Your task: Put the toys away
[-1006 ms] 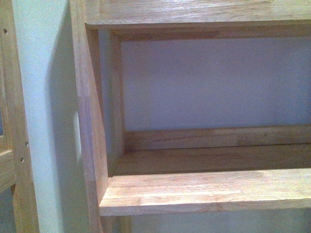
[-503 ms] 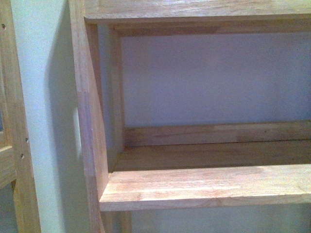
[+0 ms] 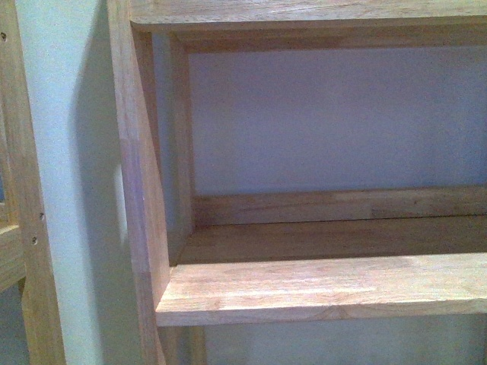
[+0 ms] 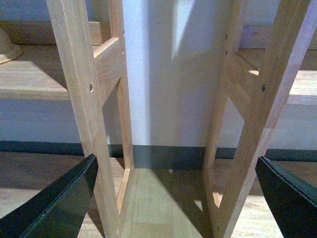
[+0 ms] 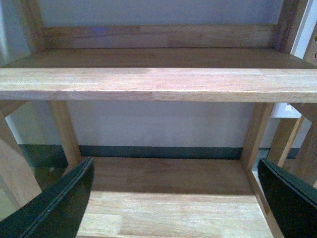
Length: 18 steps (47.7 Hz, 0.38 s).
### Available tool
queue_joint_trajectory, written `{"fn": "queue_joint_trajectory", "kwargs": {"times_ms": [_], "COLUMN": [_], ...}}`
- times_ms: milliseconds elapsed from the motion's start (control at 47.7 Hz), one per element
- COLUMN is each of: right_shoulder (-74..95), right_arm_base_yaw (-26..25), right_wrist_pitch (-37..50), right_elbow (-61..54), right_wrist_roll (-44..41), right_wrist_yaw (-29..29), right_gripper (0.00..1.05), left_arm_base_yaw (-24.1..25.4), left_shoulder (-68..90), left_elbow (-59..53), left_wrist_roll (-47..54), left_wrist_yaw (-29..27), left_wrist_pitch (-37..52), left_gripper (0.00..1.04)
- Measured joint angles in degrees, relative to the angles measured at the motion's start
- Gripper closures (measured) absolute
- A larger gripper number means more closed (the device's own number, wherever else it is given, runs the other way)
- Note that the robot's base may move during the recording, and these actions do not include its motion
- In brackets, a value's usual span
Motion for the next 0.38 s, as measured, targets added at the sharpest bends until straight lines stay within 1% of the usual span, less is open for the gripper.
{"fn": "queue_joint_trajectory", "kwargs": {"times_ms": [21, 377], "right_shoulder": [0.00, 0.00], "right_arm_base_yaw": [0.00, 0.00], "right_wrist_pitch": [0.00, 0.00], "right_elbow": [0.00, 0.00], "right_wrist_roll": [0.17, -0.07], "right_wrist_yaw": [0.00, -0.02], "right_gripper": [0.00, 0.00], "left_arm_base_yaw": [0.00, 0.00], "left_shoulder": [0.00, 0.00], "left_elbow": [0.00, 0.00], "left_wrist_roll": [0.02, 0.00], "left_wrist_yaw": [0.00, 0.00], "left_wrist_pitch": [0.00, 0.00], "left_gripper": [0.06, 0.06]}}
